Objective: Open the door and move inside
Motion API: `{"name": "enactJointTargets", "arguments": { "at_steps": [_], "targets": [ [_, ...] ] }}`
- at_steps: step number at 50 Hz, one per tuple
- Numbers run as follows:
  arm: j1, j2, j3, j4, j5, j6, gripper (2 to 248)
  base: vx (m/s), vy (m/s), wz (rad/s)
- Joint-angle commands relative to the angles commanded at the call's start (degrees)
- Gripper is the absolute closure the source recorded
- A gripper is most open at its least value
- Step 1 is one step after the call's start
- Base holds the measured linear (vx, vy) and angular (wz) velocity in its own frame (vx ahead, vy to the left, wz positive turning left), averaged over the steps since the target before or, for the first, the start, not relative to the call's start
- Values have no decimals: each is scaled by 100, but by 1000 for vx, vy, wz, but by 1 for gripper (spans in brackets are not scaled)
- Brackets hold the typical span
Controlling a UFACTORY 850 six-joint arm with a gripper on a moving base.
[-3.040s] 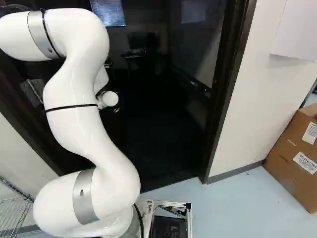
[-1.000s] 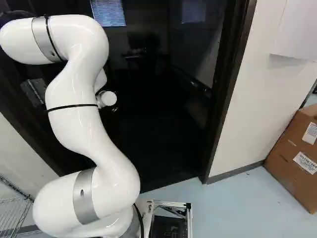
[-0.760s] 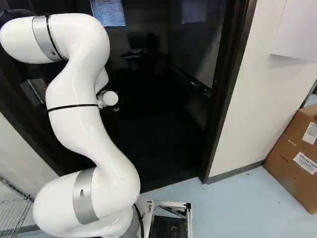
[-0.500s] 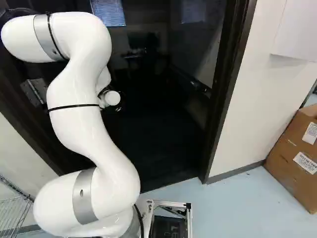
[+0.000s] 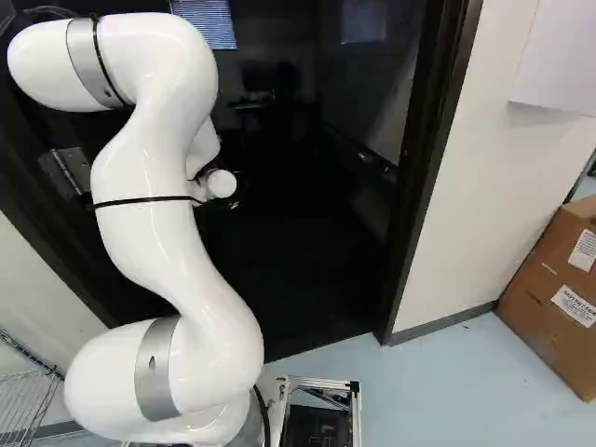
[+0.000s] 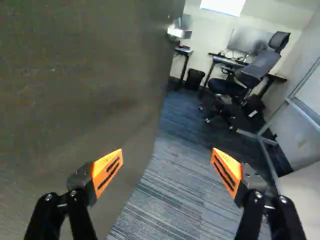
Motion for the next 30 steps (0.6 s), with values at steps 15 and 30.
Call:
{"name": "enactJointTargets", "arguments": {
  "at_steps": [15, 30],
  "targets": [
    [-208, 219, 290, 170, 0, 0, 3, 0, 0, 0],
    [-412, 492, 645, 220, 0, 0, 3, 0, 0, 0]
  ]
}}
